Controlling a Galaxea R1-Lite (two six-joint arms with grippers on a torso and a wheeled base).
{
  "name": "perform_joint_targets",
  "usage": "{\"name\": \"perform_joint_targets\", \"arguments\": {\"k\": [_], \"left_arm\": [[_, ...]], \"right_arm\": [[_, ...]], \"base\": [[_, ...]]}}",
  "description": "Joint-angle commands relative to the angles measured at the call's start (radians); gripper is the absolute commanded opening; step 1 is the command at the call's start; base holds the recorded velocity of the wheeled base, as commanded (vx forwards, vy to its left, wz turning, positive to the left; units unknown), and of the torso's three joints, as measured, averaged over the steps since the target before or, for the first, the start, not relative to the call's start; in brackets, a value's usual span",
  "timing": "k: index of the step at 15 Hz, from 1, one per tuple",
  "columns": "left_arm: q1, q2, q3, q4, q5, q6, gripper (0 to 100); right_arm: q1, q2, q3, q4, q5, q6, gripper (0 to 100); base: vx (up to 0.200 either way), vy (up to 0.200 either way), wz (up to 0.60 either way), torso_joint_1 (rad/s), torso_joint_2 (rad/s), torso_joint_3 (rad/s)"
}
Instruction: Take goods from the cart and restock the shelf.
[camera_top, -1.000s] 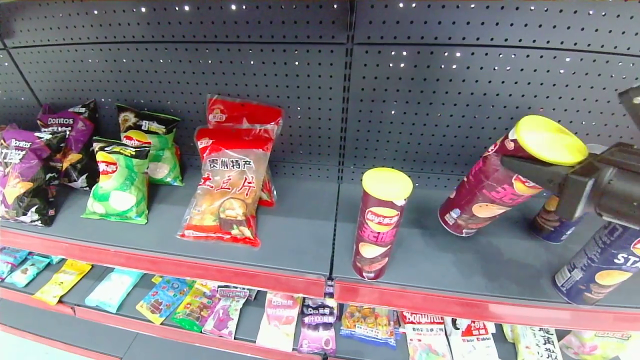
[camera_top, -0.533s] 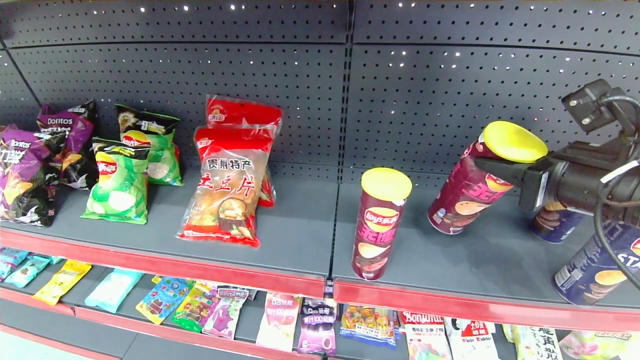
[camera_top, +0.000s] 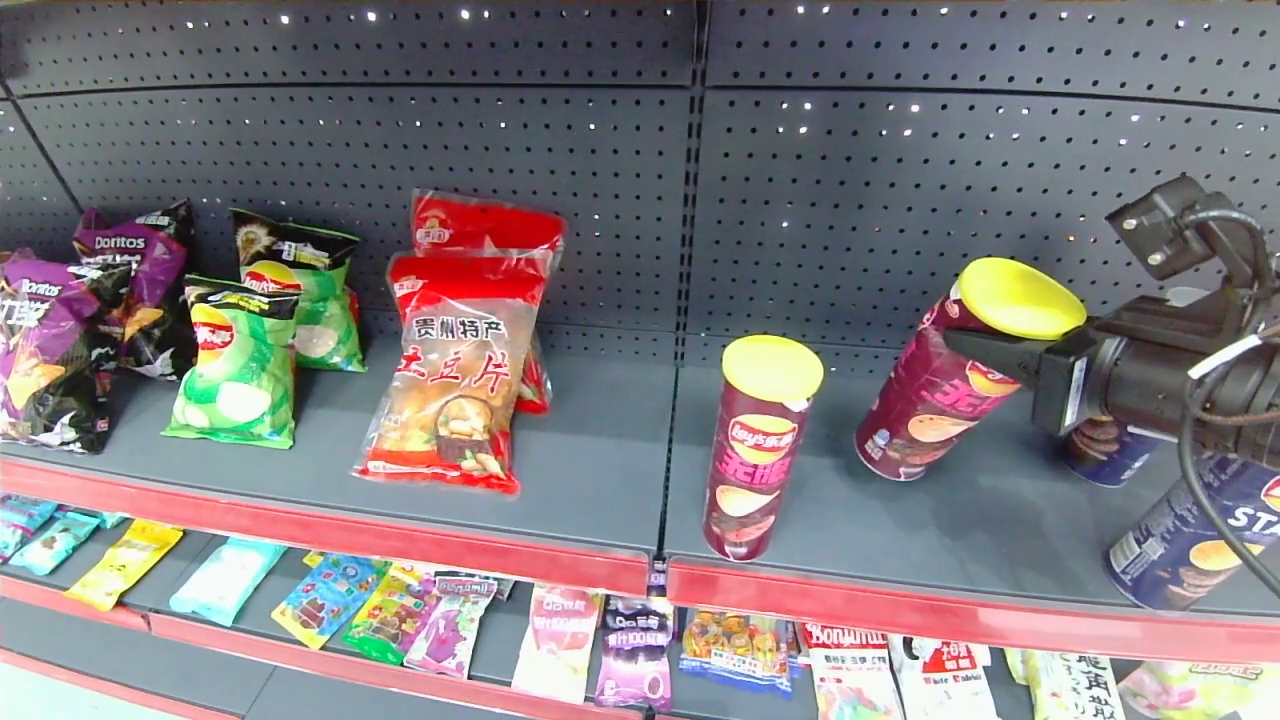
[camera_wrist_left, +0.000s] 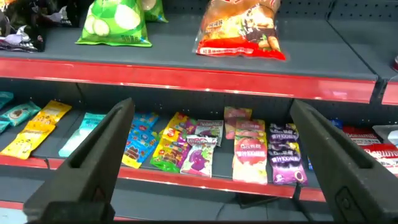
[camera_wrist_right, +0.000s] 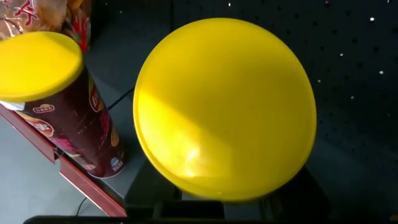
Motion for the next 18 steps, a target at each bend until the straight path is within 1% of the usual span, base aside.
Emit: {"name": "perform_joint_targets", "arguments": {"k": [1,2,4,7,12,15,18], "left_arm": [[0.000,0.001,0.001,0.000,0.000,0.000,100],[0.000,0.001,0.001,0.000,0.000,0.000,100],[0.000,0.001,0.001,0.000,0.000,-0.001,100],[0.000,0.001,0.001,0.000,0.000,-0.001,100],[0.000,0.001,0.001,0.000,0.000,0.000,100],[0.000,0.001,0.001,0.000,0.000,-0.001,100],[0.000,0.001,0.001,0.000,0.000,0.000,100]], "right_arm": [[-0.003,0.016,-0.011,0.000,0.003,-0.001,0],[0.000,0.029,-0.020,-0.002,0.003,-0.001,0],[0.006,0.087,-0.078,-0.002,0.009,-0.002,0],[0.048,0.193,-0.158,0.006,-0.002,-0.005,0],[0.068,0.362,-0.344,0.021,-0.035,-0.039,0],[0.098,0.411,-0.399,0.024,-0.051,-0.039,0],[0.129,0.457,-0.437,0.058,-0.051,-0.039,0]], "base": [[0.000,0.000,0.00,0.000,0.00,0.000],[0.000,0.000,0.00,0.000,0.00,0.000],[0.000,0.000,0.00,0.000,0.00,0.000],[0.000,0.000,0.00,0.000,0.00,0.000],[0.000,0.000,0.00,0.000,0.00,0.000],[0.000,0.000,0.00,0.000,0.00,0.000],[0.000,0.000,0.00,0.000,0.00,0.000]]}}
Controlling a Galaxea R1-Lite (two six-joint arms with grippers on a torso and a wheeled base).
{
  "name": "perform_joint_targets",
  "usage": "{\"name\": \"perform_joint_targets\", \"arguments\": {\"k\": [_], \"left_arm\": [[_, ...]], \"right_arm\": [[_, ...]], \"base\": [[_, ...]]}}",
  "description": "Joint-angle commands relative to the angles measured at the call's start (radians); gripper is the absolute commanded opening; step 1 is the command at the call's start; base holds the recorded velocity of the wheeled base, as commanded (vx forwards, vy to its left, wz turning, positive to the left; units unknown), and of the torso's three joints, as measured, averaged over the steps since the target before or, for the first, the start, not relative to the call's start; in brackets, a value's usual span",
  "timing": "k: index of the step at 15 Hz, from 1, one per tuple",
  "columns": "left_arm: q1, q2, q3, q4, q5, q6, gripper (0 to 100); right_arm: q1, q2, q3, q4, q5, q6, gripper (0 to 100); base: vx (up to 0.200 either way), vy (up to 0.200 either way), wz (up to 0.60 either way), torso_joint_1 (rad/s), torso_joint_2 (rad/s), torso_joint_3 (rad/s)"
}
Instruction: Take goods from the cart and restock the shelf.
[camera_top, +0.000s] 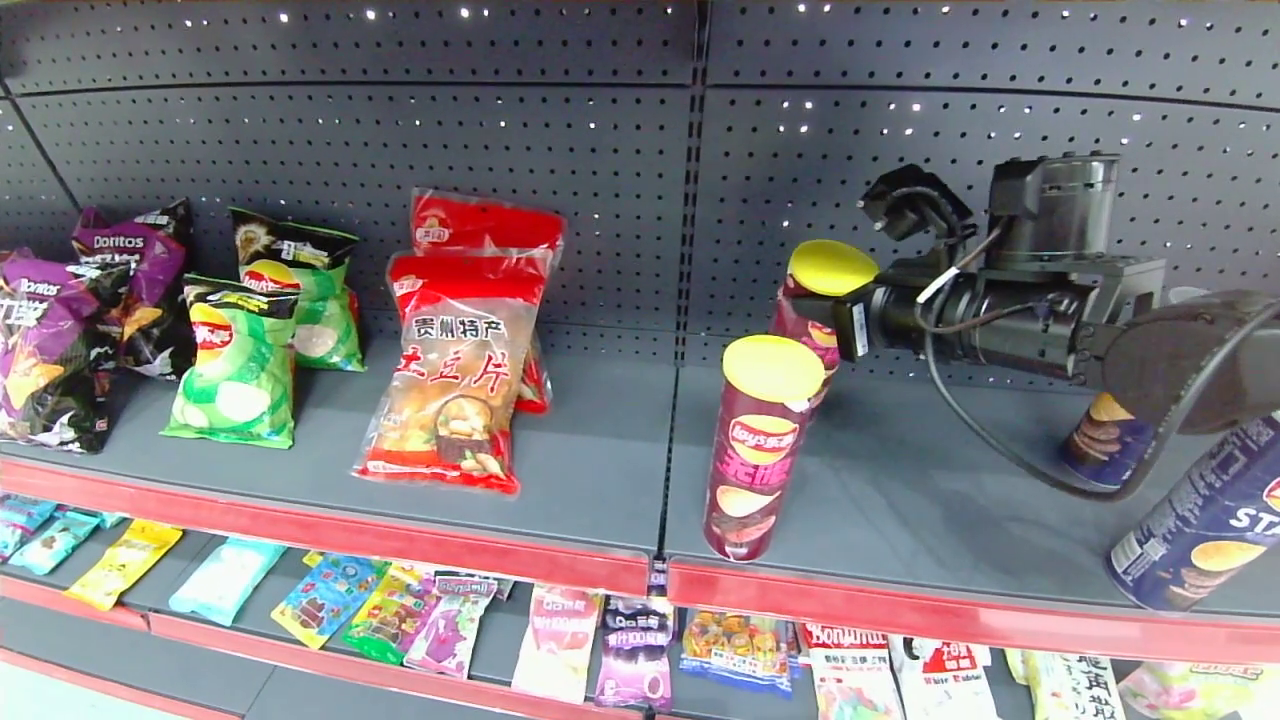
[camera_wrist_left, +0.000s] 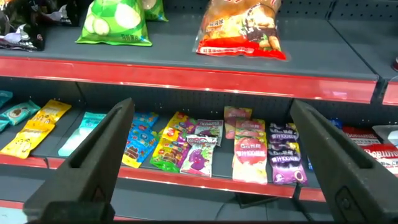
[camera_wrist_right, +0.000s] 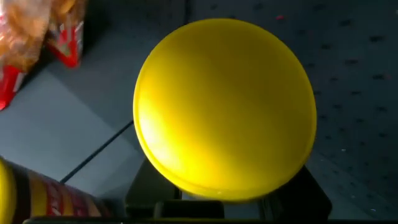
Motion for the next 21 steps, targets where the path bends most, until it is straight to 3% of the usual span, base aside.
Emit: {"name": "perform_joint_targets", "arguments": {"k": [1,21], "left_arm": [[0.001,0.002,0.000,0.000,0.000,0.001,100],[-0.001,0.002,0.000,0.000,0.000,0.001,100]], "right_arm": [[0.013,0.049,-0.026,0.000,0.000,0.000,0],[0.018,0.119,-0.057,0.003,0.036,0.007,0]], "base": [[0.000,0.000,0.00,0.000,0.00,0.000],[0.000,0.000,0.00,0.000,0.00,0.000]]}}
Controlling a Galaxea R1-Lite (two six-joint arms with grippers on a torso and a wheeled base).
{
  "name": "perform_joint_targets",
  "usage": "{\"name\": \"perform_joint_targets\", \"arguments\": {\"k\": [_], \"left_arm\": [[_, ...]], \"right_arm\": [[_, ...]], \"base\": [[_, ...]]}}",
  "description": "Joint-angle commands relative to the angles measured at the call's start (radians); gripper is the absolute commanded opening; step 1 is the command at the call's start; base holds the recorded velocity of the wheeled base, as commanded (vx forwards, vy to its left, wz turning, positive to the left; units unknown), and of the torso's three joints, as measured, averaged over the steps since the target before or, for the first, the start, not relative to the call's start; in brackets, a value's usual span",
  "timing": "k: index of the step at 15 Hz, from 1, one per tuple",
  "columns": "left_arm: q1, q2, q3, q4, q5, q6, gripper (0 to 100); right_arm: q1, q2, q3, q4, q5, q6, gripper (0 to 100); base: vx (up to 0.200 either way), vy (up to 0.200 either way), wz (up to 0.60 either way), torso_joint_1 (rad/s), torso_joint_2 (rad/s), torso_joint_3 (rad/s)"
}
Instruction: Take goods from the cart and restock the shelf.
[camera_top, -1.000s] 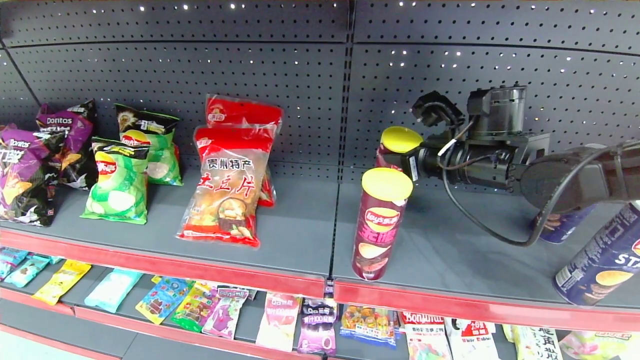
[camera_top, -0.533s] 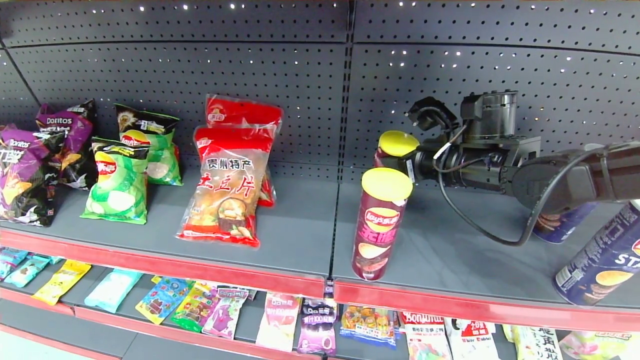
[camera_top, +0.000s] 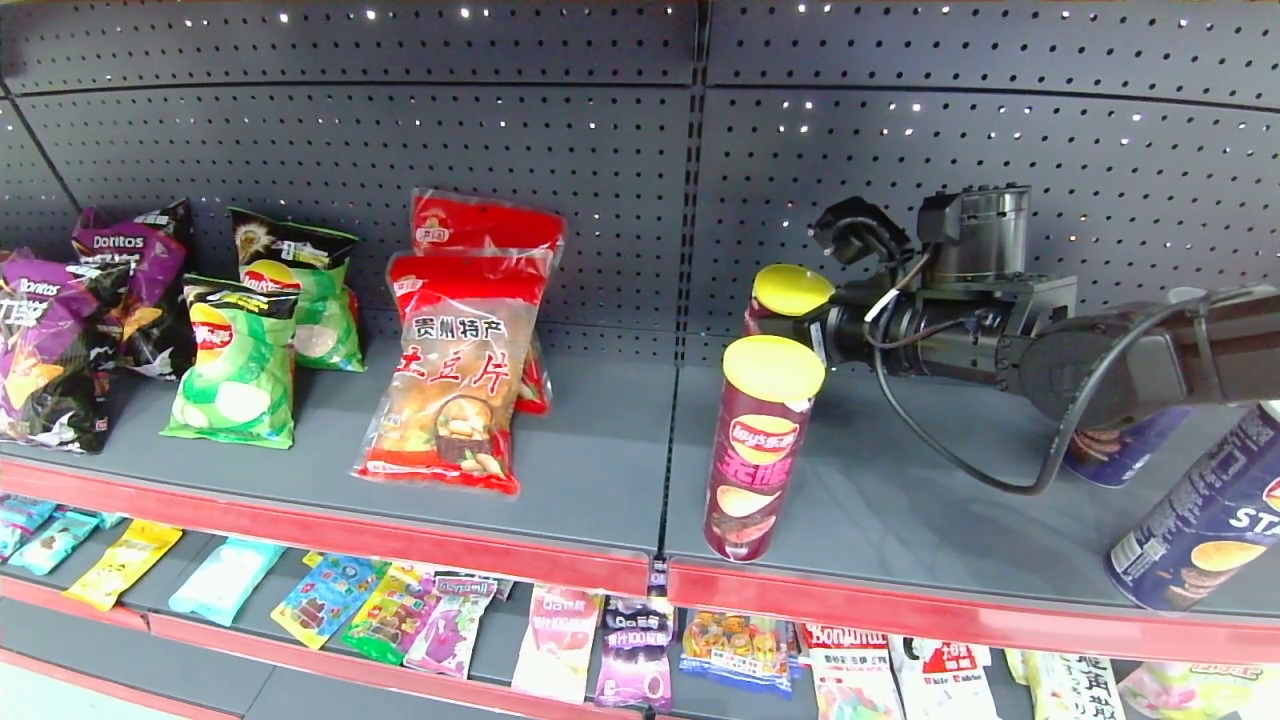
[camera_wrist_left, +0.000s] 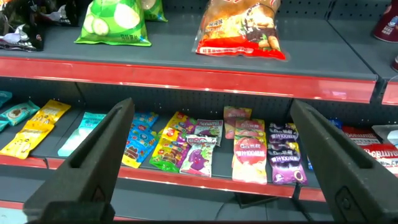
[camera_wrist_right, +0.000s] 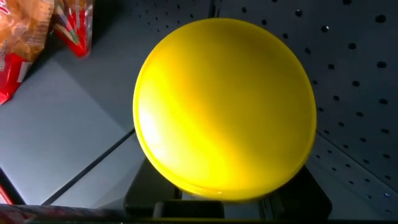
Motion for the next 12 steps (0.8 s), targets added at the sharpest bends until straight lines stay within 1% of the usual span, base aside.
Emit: {"name": "perform_joint_targets", "arguments": {"k": [1,9,10,12], "left_arm": [[0.000,0.001,0.000,0.000,0.000,0.001,100],[0.000,0.001,0.000,0.000,0.000,-0.001,100],[0.000,0.001,0.000,0.000,0.000,0.001,100],[0.000,0.001,0.000,0.000,0.000,0.001,100]], "right_arm": [[0.002,0.012,0.002,0.003,0.003,0.001,0],[0.002,0.024,0.000,0.003,0.021,-0.001,0],[0.002,0.025,0.000,0.002,0.021,0.001,100],[0.002,0.025,-0.001,0.002,0.021,0.002,100]], "base": [[0.000,0.000,0.00,0.000,0.00,0.000],[0.000,0.000,0.00,0.000,0.00,0.000],[0.000,0.000,0.00,0.000,0.00,0.000],[0.000,0.000,0.00,0.000,0.00,0.000]]}}
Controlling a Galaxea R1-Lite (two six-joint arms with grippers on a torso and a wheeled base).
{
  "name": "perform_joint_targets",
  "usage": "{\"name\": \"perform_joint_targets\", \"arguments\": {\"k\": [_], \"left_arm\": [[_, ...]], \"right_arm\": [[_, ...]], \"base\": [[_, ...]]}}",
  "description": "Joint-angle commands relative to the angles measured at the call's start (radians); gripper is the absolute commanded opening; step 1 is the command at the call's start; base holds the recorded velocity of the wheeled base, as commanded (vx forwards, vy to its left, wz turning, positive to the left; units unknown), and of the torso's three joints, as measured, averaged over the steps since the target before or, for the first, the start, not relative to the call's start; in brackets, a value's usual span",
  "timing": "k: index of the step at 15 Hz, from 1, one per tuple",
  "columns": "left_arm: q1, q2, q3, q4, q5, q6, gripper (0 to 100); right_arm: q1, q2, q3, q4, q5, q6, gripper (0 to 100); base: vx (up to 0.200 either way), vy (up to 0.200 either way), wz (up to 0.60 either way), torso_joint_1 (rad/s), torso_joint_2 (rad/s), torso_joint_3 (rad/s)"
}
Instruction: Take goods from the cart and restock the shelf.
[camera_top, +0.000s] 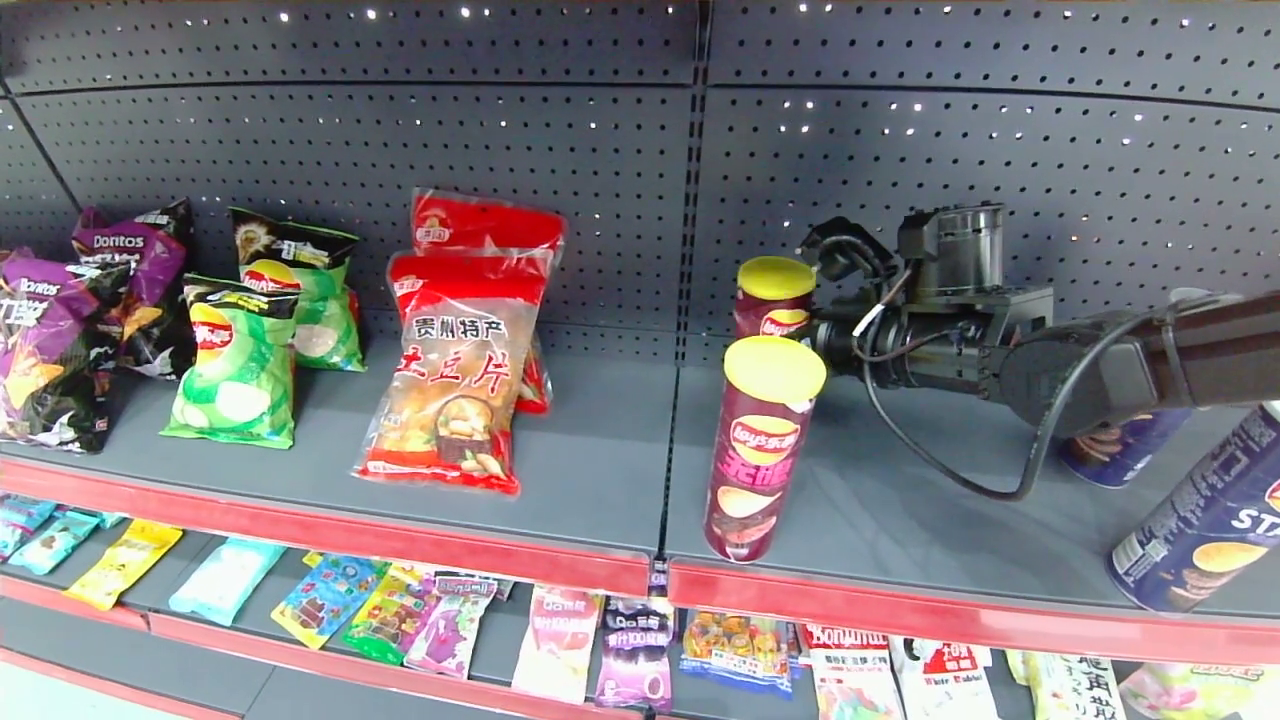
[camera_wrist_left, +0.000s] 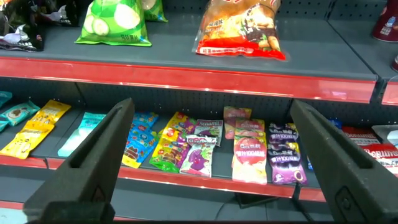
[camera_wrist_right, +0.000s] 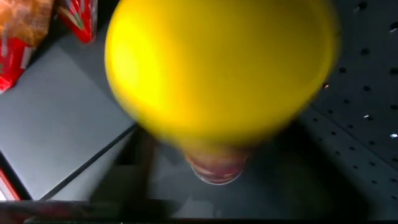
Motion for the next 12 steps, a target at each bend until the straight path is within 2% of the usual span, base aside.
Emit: {"name": "perform_joint_targets", "arguments": {"k": [1,7,12], "left_arm": [[0.000,0.001,0.000,0.000,0.000,-0.001,100],[0.000,0.001,0.000,0.000,0.000,0.001,100],[0.000,0.001,0.000,0.000,0.000,0.001,100]], "right_arm": [[0.000,0.000,-0.002,-0.008,-0.001,-0.001,100],[-0.002,-0.014,0.009,-0.009,-0.002,0.004,100],[-0.005,-0.095,0.102,-0.017,-0.005,0.020,100]], "base": [[0.000,0.000,0.00,0.000,0.00,0.000],[0.000,0.000,0.00,0.000,0.00,0.000],[0.000,0.000,0.00,0.000,0.00,0.000]]}}
